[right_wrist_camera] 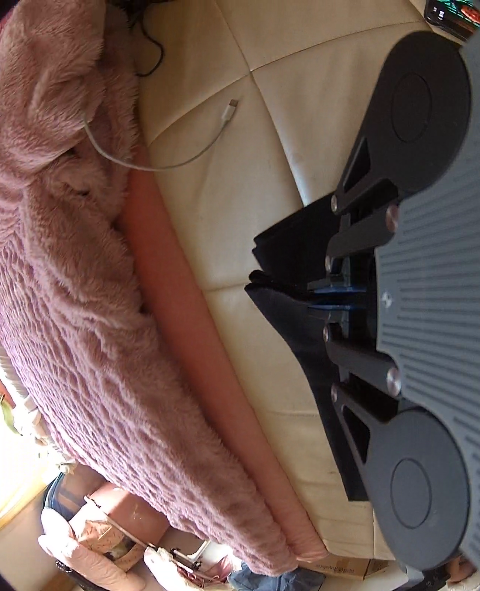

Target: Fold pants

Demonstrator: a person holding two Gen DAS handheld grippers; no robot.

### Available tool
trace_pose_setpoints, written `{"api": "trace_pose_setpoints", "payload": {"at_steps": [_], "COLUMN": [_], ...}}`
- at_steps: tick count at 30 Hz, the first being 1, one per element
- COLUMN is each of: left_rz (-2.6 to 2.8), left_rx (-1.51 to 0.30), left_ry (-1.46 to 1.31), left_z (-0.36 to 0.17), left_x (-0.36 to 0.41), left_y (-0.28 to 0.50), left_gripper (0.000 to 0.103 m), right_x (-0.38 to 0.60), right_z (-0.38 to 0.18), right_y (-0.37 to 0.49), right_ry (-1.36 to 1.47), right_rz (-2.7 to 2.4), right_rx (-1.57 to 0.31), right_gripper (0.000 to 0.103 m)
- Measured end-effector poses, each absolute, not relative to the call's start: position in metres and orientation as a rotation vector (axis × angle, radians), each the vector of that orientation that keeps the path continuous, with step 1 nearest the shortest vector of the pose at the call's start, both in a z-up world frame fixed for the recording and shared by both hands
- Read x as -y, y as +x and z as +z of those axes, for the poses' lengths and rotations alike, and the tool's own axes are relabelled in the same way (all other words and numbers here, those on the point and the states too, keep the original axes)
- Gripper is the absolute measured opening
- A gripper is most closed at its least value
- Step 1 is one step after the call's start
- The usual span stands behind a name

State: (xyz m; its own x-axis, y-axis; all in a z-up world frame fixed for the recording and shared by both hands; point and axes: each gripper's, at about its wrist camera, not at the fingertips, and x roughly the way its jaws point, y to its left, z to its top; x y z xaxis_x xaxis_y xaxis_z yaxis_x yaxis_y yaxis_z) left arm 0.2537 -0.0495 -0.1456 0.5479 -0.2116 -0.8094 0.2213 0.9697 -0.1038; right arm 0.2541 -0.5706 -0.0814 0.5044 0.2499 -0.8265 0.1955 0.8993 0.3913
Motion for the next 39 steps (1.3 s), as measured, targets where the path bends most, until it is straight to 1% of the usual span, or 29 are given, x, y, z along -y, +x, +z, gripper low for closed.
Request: {"api": "trace_pose_setpoints", "payload": {"at_steps": [5,9,11,14,16,19,22,24,25,26,27,28,31,33,36,39], "left_rz": [-0.239,-0.242,-0.243,-0.245,-0.241,-0.223,-0.210,-0.203,-0.195,-0.190,-0.188,-0.187,-0.187,-0.190,-0.202,-0.179], "left_rx": [-0.983,-0.975,-0.974,-0.972,-0.968,-0.962,-0.962,-0.964,-0.961,-0.953,-0.936,-0.920,-0.895,-0.889,-0.895,-0.919], "left_ry": [0.006,0.004,-0.005,-0.021,-0.037,-0.065,-0.075,-0.065,-0.060,-0.057,-0.055,-0.053,-0.048,-0.044,-0.017,0.007], "left_z": [-0.157,-0.158,-0.158,-0.158,-0.159,-0.160,-0.160,-0.157,-0.154,-0.150,-0.145,-0.141,-0.133,-0.133,-0.140,-0.152], "left_x": [0.042,0.040,0.040,0.036,0.036,0.033,0.031,0.031,0.032,0.031,0.031,0.029,0.026,0.029,0.038,0.042], "left_y": [0.254,0.252,0.252,0.252,0.255,0.253,0.251,0.252,0.252,0.252,0.253,0.254,0.266,0.277,0.292,0.302], "left_gripper": [0.011,0.013,0.013,0.013,0.013,0.013,0.013,0.012,0.012,0.012,0.012,0.012,0.012,0.012,0.012,0.012], "right_x": [0.575,0.569,0.564,0.558,0.555,0.562,0.564,0.564,0.564,0.564,0.563,0.560,0.546,0.525,0.498,0.504], "right_z": [-0.109,-0.119,-0.111,-0.082,-0.077,-0.102,-0.123,-0.126,-0.125,-0.122,-0.118,-0.110,-0.089,-0.082,-0.095,-0.113], "right_y": [0.262,0.264,0.263,0.249,0.250,0.261,0.263,0.261,0.259,0.255,0.252,0.247,0.233,0.224,0.219,0.217], "right_ry": [0.408,0.345,0.310,0.301,0.251,0.250,0.247,0.255,0.248,0.227,0.204,0.175,0.116,0.029,-0.125,-0.143], "right_rz": [0.012,0.016,0.031,0.093,0.093,0.043,0.028,0.009,-0.014,-0.040,-0.056,-0.067,-0.022,0.038,0.062,0.017], "right_rx": [-1.075,-1.065,-1.030,-0.919,-0.888,-0.948,-0.955,-0.946,-0.941,-0.934,-0.923,-0.906,-0.853,-0.831,-0.858,-0.888], "right_gripper": [0.001,0.001,0.001,0.000,0.000,0.000,0.000,0.001,0.002,0.009,0.013,0.015,0.015,0.012,0.008,0.007]}}
